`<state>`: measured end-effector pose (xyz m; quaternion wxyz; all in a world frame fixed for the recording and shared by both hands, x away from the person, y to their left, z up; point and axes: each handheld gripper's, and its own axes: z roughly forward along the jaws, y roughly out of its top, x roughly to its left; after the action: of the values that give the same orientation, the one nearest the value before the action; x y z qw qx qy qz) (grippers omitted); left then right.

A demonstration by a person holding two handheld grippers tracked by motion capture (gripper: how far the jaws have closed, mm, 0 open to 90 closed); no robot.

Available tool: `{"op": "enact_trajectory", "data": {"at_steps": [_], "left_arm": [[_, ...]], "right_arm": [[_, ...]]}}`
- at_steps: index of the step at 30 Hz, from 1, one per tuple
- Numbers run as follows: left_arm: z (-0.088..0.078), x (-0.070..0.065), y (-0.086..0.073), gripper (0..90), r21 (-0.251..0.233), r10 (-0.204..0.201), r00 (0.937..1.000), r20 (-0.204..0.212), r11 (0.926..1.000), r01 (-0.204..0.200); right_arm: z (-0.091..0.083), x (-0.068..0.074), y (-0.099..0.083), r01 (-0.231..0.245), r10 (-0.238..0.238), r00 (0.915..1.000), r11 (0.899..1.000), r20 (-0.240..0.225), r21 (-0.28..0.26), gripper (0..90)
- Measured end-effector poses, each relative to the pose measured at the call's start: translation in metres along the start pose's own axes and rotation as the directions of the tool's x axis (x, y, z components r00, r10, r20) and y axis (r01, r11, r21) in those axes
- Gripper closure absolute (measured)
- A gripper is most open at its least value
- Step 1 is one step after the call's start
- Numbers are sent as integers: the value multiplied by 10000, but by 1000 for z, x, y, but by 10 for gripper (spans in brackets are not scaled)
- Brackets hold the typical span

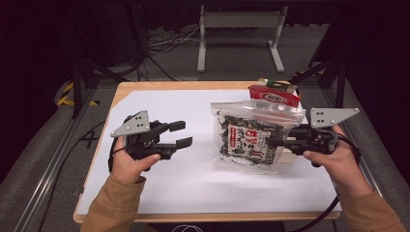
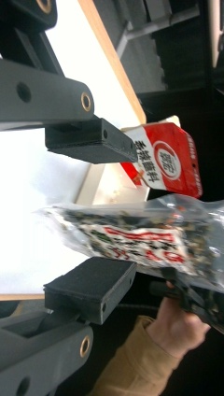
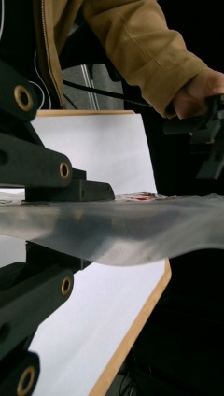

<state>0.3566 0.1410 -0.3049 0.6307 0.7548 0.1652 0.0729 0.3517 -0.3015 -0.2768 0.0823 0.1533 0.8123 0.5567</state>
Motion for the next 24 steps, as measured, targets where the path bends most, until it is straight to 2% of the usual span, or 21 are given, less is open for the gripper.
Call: {"op": "enact_trajectory", "data": {"at_steps": [7, 9, 22, 24], "left_arm": [[-5, 3, -7, 420, 317, -297, 9994, -167, 9990, 302], [-6, 4, -8, 419, 424, -209, 9996, -188, 9989, 217], [-4, 10, -14, 353, 651, -548, 9975, -439, 9962, 576], [-4, 10, -14, 341, 664, -505, 9976, -482, 9963, 537]], "right_arm": [[-16, -5, 7, -50, 63, 9995, 9991, 309, -427, 757], [-20, -6, 9, -53, 75, 9991, 9987, 428, -507, 758], [-40, -12, 20, 10, 86, 9933, 9966, 1152, -828, 758], [-43, -13, 21, 51, 61, 9910, 9965, 1338, -836, 757]]}}
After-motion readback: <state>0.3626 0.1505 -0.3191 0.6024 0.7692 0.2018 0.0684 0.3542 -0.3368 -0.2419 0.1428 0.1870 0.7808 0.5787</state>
